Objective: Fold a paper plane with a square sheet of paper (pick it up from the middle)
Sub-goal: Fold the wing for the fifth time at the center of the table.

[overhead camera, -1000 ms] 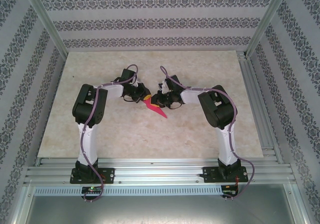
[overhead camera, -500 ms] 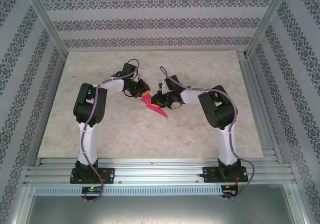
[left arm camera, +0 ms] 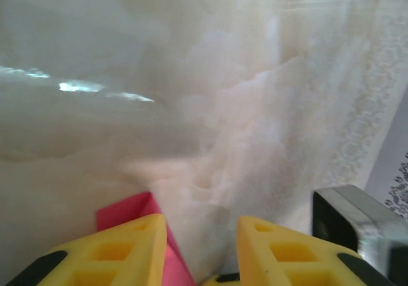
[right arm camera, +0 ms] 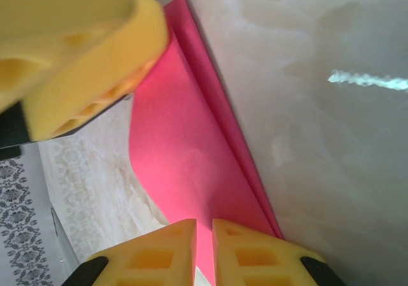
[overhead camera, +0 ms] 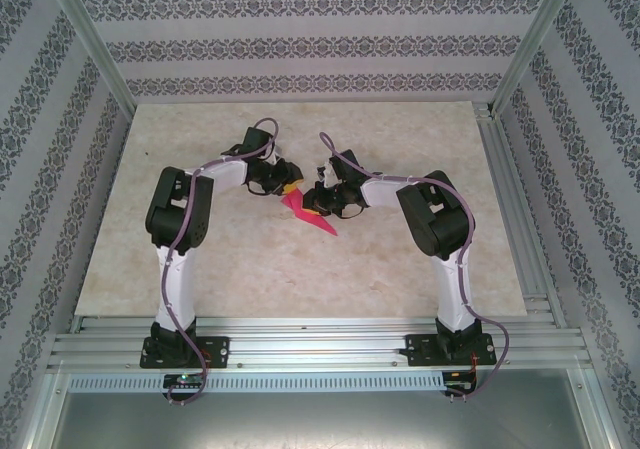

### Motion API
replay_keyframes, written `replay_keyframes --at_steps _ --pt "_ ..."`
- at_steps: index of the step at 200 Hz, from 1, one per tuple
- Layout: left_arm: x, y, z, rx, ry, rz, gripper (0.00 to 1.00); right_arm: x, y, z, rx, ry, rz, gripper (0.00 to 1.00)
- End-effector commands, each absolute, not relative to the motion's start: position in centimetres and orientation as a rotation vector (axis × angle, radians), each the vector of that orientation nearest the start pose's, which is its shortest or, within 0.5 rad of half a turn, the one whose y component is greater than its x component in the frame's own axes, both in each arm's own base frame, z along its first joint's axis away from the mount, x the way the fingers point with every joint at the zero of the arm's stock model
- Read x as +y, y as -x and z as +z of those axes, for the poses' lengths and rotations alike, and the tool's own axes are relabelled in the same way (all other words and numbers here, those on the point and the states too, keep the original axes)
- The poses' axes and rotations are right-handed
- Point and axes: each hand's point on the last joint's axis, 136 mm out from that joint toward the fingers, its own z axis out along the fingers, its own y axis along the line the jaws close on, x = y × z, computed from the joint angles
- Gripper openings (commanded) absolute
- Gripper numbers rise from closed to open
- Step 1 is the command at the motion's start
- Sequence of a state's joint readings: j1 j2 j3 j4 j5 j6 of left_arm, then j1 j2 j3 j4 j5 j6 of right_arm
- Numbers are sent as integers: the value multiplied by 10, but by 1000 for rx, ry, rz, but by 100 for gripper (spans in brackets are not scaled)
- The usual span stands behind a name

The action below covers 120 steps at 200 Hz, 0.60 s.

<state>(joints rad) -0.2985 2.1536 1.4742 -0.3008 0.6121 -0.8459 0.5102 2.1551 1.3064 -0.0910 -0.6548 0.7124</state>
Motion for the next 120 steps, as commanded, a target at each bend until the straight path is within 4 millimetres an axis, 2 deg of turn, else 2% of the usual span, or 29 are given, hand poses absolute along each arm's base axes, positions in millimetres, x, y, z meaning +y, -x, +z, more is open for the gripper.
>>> replay_keyframes --at_steps 1,21,64,101,120 --pt "-253 -464 102 2599 379 -1260 38 315 -373 -12 2841 -52 1111 15" --pt "-253 -457 106 2614 381 -1278 38 317 -373 -11 2835 -54 1117 15" --pt "-261 -437 80 2684 451 -1325 34 320 -376 -8 2819 -52 1137 15" --pt "-256 -439 62 2664 546 -1304 31 321 -378 -5 2801 -56 1147 15" --pt "-262 -440 55 2673 552 -1344 32 321 -377 -4 2797 -58 1153 15"
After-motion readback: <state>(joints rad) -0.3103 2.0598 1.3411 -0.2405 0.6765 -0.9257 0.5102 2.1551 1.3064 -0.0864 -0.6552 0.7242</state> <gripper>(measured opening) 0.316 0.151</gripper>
